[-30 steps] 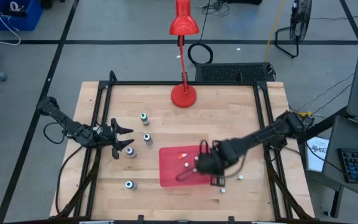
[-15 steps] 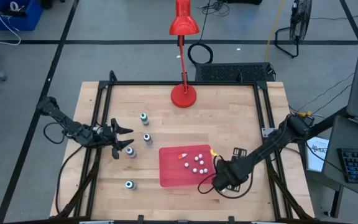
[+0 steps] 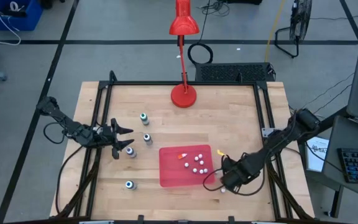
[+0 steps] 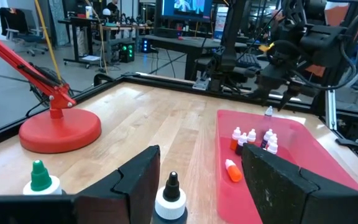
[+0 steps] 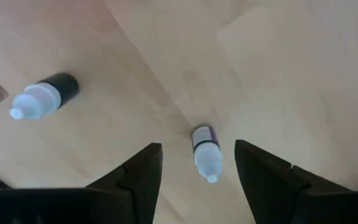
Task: Pick & Place food coloring
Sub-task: Put the small purple food coloring bottle into the pink container, then put the small blue food coloring bottle into the pink container
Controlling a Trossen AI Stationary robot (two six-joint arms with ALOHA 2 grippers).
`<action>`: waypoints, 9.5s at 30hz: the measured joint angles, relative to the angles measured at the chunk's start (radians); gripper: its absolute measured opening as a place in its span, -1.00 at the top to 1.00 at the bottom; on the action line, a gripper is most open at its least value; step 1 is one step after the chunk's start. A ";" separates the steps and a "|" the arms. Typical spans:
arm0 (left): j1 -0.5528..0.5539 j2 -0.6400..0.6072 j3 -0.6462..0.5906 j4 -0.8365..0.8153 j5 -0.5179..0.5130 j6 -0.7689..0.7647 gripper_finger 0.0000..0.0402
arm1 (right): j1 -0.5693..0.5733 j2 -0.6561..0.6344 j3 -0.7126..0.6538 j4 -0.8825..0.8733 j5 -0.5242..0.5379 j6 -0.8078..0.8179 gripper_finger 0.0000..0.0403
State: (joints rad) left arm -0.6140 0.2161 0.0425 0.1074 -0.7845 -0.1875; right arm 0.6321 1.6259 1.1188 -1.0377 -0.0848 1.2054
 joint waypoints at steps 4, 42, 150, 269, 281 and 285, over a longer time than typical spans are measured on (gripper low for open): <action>0.000 0.000 0.000 0.000 0.000 0.000 -0.13 | 0.023 -0.010 -0.041 0.012 0.001 0.062 0.07; 0.000 0.000 0.000 0.000 0.000 0.000 -0.13 | 0.038 -0.011 -0.201 0.243 -0.037 -0.007 0.75; 0.000 0.000 0.000 0.000 0.000 0.000 -0.13 | -0.229 0.495 0.783 0.002 -0.066 -0.952 0.15; 0.000 0.000 0.000 0.000 0.000 0.000 -0.13 | 0.048 0.007 0.055 0.355 0.344 -0.202 0.78; 0.000 0.000 0.000 0.000 0.000 0.000 -0.13 | 0.056 -0.008 -0.055 0.731 0.631 -0.668 0.79; 0.000 0.000 0.000 0.000 0.000 0.000 -0.13 | 0.036 -0.009 -0.175 1.033 0.634 -0.907 0.79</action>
State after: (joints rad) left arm -0.6138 0.2159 0.0425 0.1076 -0.7845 -0.1875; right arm 0.6676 1.6173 0.9440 -0.0049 0.5494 0.2980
